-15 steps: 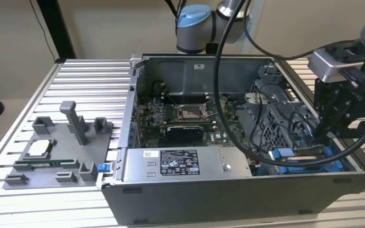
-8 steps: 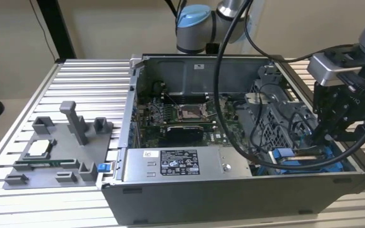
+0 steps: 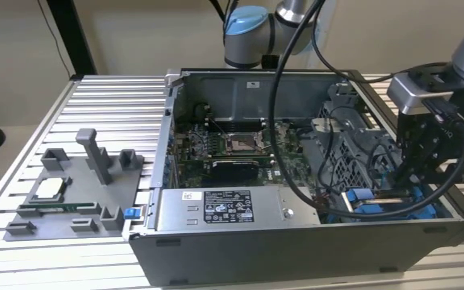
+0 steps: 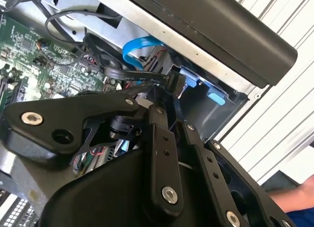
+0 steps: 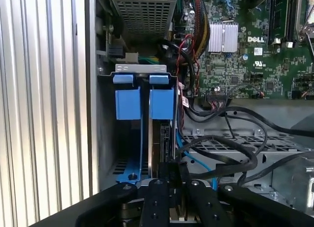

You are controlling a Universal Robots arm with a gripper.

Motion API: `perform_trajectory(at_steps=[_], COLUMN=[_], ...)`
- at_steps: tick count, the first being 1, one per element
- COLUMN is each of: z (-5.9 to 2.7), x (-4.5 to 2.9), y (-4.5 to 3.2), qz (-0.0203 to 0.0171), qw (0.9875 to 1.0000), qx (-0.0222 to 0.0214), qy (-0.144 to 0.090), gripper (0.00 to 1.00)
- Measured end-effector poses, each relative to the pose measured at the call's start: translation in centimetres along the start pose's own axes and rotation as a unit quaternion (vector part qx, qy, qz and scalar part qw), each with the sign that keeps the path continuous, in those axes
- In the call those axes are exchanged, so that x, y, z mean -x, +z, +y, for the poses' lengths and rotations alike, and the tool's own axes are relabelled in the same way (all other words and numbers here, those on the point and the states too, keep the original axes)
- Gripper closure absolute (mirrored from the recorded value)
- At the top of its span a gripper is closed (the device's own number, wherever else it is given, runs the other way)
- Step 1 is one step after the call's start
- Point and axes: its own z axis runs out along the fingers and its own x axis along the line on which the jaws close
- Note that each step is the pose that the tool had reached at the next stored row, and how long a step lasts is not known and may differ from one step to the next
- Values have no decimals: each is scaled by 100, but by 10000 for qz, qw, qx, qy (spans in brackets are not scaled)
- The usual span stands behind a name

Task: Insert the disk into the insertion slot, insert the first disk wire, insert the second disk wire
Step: 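Insert the first disk wire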

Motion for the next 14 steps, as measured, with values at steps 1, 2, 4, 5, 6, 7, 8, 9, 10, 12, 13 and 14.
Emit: perform_trajectory(at_steps=[1, 2, 4, 5, 6, 7, 8, 9, 10, 12, 13, 14], z=[-1, -2, -6, -7, -9, -10, -10, -11, -15, -22, -26, -31], x=[-5, -12, -29, -37, -41, -42, -42, -43, -43, -43, -43, -42], y=[3, 4, 4, 4, 7, 13, 18, 22, 24, 27, 28, 29], qz=[0, -2, -4, -3, -4, -5, -4, -3, -2, -3, -3, -3], qw=[10000, 10000, 10000, 10000, 10000, 10000, 10000, 10000, 10000, 10000, 10000, 10000], qx=[2, 5, 19, 29, 41, 55, 59, 59, 59, 60, 60, 60], qy=[8, 12, 12, 13, 13, 14, 14, 15, 14, 14, 14, 15], gripper=[100, 100, 100, 100, 100, 100, 100, 100, 100, 100, 100, 100])
